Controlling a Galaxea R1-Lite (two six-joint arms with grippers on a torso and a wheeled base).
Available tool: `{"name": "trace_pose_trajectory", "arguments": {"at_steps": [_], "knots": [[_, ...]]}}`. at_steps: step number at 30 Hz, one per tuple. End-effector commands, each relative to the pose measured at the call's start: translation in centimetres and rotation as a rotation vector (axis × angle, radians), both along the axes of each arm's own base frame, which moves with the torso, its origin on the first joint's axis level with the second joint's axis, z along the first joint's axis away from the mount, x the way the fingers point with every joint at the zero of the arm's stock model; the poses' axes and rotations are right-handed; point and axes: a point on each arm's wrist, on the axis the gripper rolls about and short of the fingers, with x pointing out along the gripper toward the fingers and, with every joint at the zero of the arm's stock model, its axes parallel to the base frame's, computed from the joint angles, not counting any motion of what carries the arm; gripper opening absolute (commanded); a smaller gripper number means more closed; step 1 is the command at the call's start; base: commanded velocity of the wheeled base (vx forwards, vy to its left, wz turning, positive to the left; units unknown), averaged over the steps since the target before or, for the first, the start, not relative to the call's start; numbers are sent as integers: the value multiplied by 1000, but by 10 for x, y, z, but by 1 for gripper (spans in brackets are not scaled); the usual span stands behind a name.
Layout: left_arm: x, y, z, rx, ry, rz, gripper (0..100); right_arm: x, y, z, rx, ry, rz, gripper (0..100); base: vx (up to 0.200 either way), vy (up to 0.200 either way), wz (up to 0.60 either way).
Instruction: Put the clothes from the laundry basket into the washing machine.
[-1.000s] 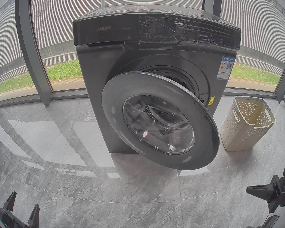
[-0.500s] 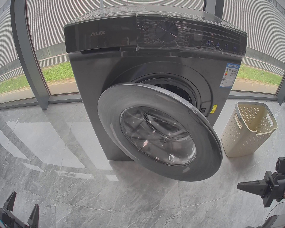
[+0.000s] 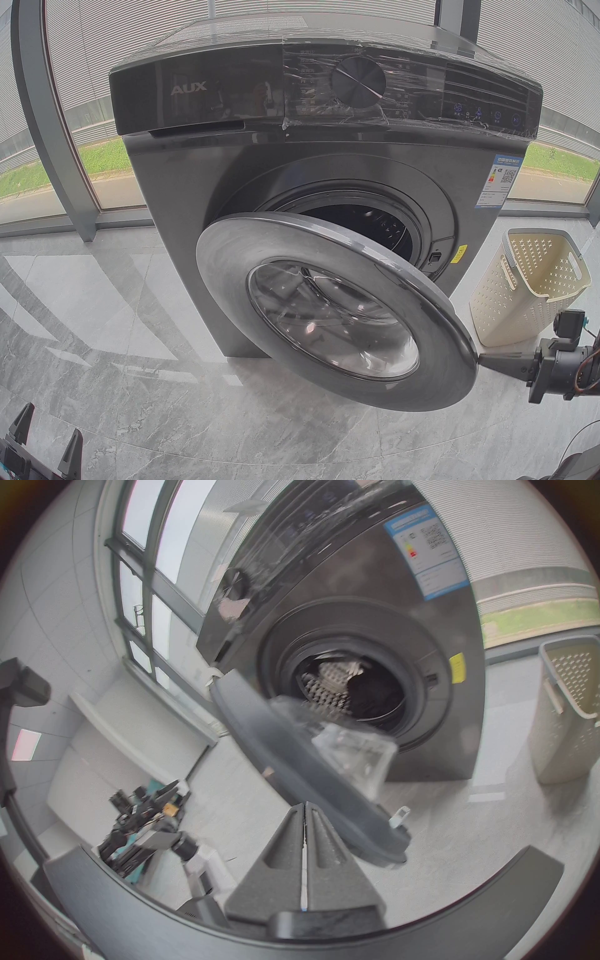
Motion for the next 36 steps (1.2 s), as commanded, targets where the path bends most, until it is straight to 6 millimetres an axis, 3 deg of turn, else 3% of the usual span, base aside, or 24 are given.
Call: {"name": "trace_pose_trajectory", "arguments": {"at_steps": [1, 8, 14, 24, 29, 36], "knots": [[0, 0, -5, 2, 1, 0, 100, 15, 4, -4, -37, 22, -39, 0, 0, 0, 0], [0, 0, -5, 0, 1, 0, 100, 33, -8, 18, -46, -93, -224, 0, 0, 0, 0], [0, 0, -5, -4, 2, 2, 100, 19, -11, 24, -33, -137, -224, 0, 0, 0, 0], [0, 0, -5, -10, 2, 2, 100, -25, -3, -20, -142, 26, -28, 0, 0, 0, 0], [0, 0, -5, -9, 2, 0, 100, -27, -1, -26, -149, 36, 47, 0, 0, 0, 0], [0, 0, -5, -12, 2, 0, 100, -13, 4, -24, -158, 61, 50, 0, 0, 0, 0]]}}
